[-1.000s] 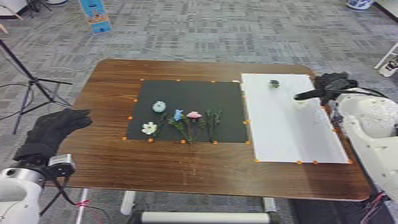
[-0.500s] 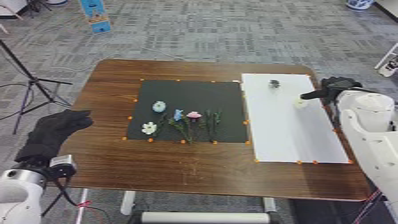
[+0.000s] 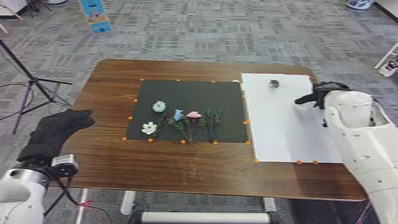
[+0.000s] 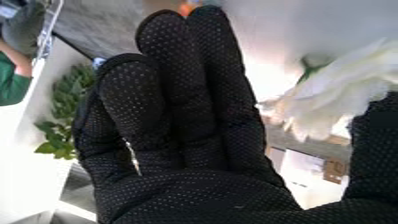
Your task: Arrange flowers
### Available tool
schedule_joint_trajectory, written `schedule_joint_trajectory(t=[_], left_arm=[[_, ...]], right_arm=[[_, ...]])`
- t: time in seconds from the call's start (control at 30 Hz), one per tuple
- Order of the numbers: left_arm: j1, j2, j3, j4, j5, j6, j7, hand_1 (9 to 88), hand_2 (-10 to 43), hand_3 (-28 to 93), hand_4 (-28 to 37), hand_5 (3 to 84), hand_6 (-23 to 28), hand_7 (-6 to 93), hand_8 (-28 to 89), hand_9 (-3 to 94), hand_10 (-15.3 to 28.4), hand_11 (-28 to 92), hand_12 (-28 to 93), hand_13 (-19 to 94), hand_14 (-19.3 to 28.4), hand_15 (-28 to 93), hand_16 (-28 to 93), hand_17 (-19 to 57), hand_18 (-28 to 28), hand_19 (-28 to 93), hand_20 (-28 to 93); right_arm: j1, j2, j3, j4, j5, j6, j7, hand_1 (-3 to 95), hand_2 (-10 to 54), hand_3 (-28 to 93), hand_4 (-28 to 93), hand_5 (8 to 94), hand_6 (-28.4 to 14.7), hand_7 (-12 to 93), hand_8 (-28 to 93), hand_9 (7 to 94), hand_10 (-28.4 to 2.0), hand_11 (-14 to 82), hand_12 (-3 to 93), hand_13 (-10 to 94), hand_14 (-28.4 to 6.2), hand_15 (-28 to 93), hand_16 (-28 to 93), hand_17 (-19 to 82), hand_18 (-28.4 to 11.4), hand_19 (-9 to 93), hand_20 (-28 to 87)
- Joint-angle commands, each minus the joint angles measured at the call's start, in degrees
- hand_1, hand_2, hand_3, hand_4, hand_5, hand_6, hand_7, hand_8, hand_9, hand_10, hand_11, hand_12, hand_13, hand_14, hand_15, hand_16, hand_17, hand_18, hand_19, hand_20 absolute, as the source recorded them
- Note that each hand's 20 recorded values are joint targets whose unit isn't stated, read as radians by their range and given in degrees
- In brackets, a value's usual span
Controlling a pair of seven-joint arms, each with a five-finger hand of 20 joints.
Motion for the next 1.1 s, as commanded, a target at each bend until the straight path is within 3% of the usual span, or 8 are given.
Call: schedule_joint_trajectory(t=[0.03,0.23,0.53,0.8,1.1], left_arm=[[0.55,-0.87,0.09,-0.53,0.1,-0.13,0.26,24.8,8.8,71,-27.6,55.2,3.4,18.3,-7,54.0,13.1,25,19,41,16.4,25,4,6.2,12.5,9,21],[0.38,-0.75,0.09,-0.47,0.04,-0.44,-0.36,24.9,8.8,71,-27.6,55.2,3.4,18.2,-7,54.0,13.1,25,19,41,16.5,25,4,6.2,12.5,9,21],[0.29,-0.55,0.02,-0.43,0.12,-0.74,-0.98,25.1,8.9,71,-27.5,55.2,3.4,18.3,-7,53.9,13.1,25,19,41,16.4,25,4,6.2,12.5,9,21],[0.87,-0.54,-0.31,-0.54,-0.07,-0.75,-0.83,25.2,9.0,71,-27.4,55.2,3.4,18.2,-7,53.9,13.2,25,19,41,16.4,25,4,6.2,12.5,9,21],[0.56,-0.06,-0.5,-0.4,-0.09,-1.14,-0.93,25.3,9.1,70,-27.3,55.3,3.5,18.1,-7,53.9,13.2,25,19,41,16.5,25,4,6.2,12.5,9,21]], right_arm=[[-0.4,-1.9,1.24,2.4,3.16,-0.76,2.56,11.6,5.1,56,-18,81.1,-2.8,23,-4,83.3,-17.2,29.1,28.6,67,-19.7,62,40,26,-28.4,73,67],[-0.88,-2.04,2.04,2.02,8.16,-0.14,3.1,31.8,8.4,52,-18,81.3,-1.4,26,-5,84.5,-15.7,30.9,29.0,69,-17.9,63,39,28,-28.4,74,65],[-1.94,-1.75,1.36,1.21,9.06,1.98,1.6,47.4,6.6,54,-18,79.0,0.5,33,-6,83.5,-13.1,36.8,31.1,68,-16.0,66,41,29,-27.4,76,64],[-2.75,2.56,-0.35,-3.53,15.13,6.02,0.37,48.9,8.4,57,-20,77.4,0.4,36,-3,82.1,-11.6,41.3,31.9,68,-15.6,69,43,29,-27.0,76,65],[-3.99,7.98,-2.61,-11.14,20.54,9.18,-0.5,48.6,8.1,58,-20,77.0,0.3,36,5,82.1,-12.0,42.0,32.0,67,-15.7,69,44,29,-26.7,76,65]])
